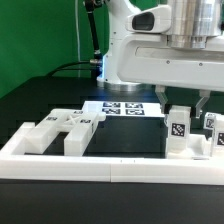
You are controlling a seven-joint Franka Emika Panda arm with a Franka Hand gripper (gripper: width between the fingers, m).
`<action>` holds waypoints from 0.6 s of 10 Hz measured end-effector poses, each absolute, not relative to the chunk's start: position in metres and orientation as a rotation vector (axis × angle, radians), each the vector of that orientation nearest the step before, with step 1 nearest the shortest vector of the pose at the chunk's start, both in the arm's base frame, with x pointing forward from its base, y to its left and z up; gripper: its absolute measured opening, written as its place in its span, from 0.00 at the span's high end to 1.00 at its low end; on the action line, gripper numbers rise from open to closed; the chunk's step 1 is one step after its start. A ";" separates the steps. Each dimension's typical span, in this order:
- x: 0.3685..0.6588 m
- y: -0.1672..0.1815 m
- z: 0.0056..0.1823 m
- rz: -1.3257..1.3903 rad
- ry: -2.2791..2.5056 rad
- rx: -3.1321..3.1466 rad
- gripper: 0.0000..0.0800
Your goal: Assemble chair
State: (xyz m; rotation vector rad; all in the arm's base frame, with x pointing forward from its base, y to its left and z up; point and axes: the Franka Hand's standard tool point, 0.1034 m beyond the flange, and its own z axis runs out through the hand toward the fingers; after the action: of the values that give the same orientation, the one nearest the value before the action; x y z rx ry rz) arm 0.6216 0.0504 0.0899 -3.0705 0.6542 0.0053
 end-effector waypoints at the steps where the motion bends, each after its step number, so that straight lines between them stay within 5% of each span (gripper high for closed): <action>1: 0.621 0.051 0.090 0.006 0.777 -3.042 0.64; 6: 0.621 0.056 0.089 0.014 1.296 -2.852 0.64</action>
Offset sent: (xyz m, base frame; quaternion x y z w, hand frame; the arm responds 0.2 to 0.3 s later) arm -0.0061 0.0026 -0.0033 -0.0020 -0.0060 0.2450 0.9695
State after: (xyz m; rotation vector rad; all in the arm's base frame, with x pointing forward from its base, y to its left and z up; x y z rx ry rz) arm 0.6207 0.0564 0.0891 -2.8523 1.2956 0.0136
